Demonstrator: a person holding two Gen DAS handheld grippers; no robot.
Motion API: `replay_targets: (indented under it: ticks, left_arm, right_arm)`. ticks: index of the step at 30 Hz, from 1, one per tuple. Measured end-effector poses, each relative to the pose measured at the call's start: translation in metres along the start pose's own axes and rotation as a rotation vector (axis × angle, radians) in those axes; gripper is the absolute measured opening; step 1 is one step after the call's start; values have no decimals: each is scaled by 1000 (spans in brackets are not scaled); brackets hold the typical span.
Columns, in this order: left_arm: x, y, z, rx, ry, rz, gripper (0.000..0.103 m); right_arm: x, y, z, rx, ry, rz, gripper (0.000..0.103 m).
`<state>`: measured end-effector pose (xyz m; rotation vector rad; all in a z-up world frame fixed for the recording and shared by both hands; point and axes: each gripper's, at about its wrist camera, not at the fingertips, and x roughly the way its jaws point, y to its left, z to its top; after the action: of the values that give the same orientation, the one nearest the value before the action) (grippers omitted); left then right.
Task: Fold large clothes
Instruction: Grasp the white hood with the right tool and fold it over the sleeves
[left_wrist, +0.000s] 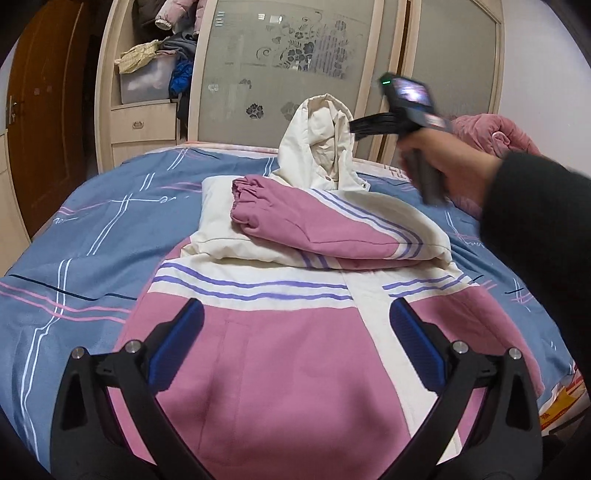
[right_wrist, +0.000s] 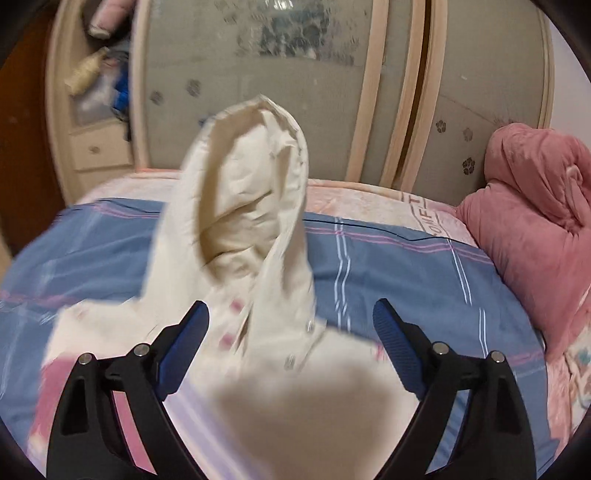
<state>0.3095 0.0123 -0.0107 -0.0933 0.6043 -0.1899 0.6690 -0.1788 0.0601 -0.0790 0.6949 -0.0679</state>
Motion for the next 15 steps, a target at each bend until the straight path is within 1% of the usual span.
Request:
replay_targets:
  ticks: [2,4,6,7,8,9,10,11,12,13,15]
  left_arm:
    - [-1,5,0,-9,13,-4,101]
    - [-1,11,-1,-34,37,-27,101]
    - [0,13,-2,-46,40,-45,101]
    - [0,12,-2,-43,40,-42,101]
    - [3,11,-4,-32,46,-32,101]
    - [5,10,-6,-22,55,-29,101]
    - [9,9,-6,-16,65,-28,101]
    - [13,8,-9,-9,82,-27,101]
    - [15,7,-10,-7,91,-26,101]
    - [17,7,-11,-5,97,-22,101]
    - [19,7,-13,-3,103,-14,101]
  right_arm:
    - [28,0,14,20,17,-18,91]
    - [60,-2,29,64,34,-32,91]
    - [87,-3,37,93,59,-38,91]
    - [100,-3,39,107,78,-37,90]
    - [111,-2,40,122,92,-30,84]
    - [117,-3,40,133,100,-17,80]
    - [123,-3,39,141,110,0,66]
    - [127,-4,38,142,121,23,36]
    - [127,-7,36,149,126,54,20]
    - [121,-12,33,171,111,64,7]
    - [104,-20,27,200,70,106,4]
